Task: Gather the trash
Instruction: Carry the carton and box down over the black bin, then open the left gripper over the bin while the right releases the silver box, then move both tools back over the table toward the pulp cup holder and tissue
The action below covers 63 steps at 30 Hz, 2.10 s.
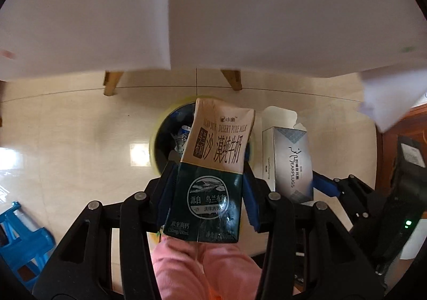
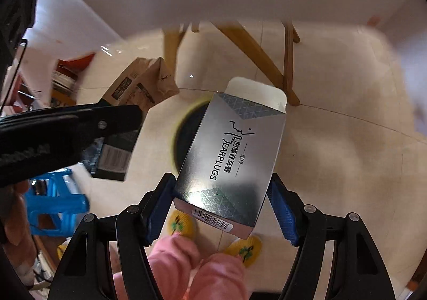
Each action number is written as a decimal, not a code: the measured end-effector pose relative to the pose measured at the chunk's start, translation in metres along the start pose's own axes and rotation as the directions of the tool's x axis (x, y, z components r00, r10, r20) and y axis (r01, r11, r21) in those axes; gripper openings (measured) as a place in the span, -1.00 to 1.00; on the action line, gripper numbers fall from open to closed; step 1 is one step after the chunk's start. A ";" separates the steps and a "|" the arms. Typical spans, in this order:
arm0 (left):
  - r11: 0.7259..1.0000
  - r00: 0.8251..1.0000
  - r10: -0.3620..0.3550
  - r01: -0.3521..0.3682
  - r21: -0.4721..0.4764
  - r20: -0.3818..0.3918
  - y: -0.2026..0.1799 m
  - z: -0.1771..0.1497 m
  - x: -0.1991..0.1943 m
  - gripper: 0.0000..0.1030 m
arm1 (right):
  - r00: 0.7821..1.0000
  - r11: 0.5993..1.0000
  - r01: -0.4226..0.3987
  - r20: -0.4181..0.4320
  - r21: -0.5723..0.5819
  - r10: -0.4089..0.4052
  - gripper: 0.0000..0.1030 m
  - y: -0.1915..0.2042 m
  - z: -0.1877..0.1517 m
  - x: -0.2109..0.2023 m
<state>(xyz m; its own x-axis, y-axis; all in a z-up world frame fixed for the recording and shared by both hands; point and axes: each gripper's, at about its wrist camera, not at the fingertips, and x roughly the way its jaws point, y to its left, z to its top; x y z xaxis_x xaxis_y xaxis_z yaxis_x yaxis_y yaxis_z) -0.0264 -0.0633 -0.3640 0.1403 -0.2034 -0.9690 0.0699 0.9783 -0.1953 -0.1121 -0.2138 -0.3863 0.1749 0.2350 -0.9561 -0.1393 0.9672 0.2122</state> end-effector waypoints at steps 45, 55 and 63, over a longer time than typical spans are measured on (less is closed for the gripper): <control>0.995 0.978 0.094 -0.095 -0.003 0.184 -0.038 0.007 -0.269 0.54 | 0.980 0.992 -0.027 0.199 0.120 0.002 0.46 0.034 0.055 -0.248; 0.991 0.957 0.122 -0.133 0.024 0.265 -0.072 -0.006 -0.363 0.54 | 0.954 0.996 -0.053 0.300 0.066 0.031 0.46 0.045 0.055 -0.358; 0.982 0.914 0.171 -0.190 0.017 0.368 -0.082 -0.013 -0.420 0.54 | 0.920 0.997 -0.079 0.386 0.024 0.064 0.46 0.058 0.054 -0.415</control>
<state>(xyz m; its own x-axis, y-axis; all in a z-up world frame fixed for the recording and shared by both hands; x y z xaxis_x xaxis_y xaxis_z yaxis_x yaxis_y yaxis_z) -0.1038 -0.0579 0.0568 0.5032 -0.0334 -0.8636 0.0583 0.9983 -0.0047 -0.1406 -0.2503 0.0333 0.5279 0.3149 -0.7887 -0.1294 0.9477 0.2918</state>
